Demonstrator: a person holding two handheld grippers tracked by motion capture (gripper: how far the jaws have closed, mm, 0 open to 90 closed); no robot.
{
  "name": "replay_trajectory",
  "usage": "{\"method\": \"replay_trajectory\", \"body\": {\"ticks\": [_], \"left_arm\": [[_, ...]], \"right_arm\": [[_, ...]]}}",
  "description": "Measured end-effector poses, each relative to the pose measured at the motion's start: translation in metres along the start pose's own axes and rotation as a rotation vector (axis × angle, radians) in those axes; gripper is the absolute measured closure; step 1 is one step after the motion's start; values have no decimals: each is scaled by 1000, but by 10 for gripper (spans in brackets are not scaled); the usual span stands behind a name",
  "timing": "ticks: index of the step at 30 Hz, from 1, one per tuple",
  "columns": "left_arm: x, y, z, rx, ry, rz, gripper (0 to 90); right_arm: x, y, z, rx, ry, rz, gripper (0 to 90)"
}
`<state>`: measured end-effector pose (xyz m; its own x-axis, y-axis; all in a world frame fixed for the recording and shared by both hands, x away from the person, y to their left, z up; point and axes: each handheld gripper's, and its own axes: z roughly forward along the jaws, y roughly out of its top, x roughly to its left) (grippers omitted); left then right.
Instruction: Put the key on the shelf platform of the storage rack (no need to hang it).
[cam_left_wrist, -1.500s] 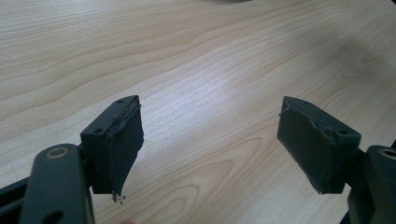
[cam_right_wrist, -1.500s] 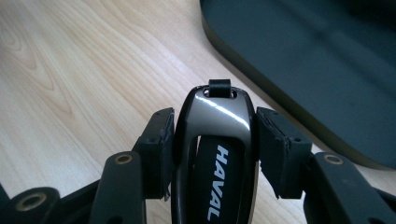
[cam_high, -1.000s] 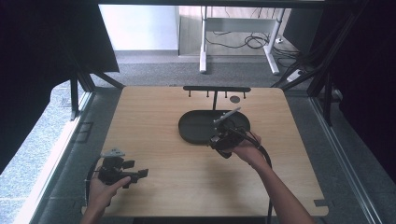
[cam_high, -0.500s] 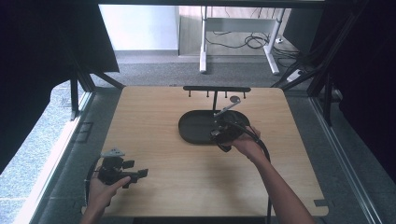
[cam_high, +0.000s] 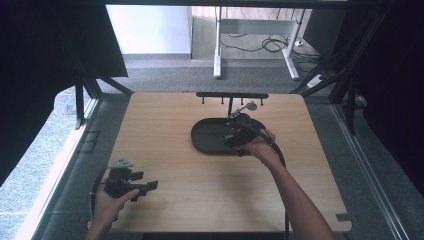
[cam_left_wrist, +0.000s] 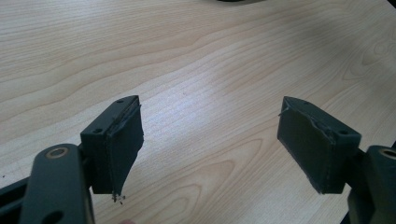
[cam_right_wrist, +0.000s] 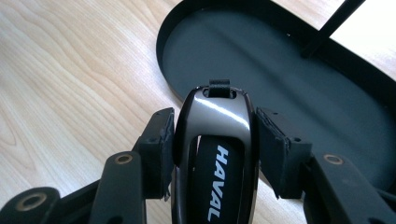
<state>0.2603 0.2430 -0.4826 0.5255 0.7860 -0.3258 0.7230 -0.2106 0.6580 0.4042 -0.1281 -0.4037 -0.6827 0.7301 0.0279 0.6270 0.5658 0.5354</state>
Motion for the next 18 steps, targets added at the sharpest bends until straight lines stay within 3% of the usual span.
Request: {"method": "replay_trajectory", "body": {"ticks": [18], "left_arm": [[0, 0, 0, 0, 1, -1, 226]], "right_arm": [[-17, 10, 4, -17, -3, 49, 497]]}}
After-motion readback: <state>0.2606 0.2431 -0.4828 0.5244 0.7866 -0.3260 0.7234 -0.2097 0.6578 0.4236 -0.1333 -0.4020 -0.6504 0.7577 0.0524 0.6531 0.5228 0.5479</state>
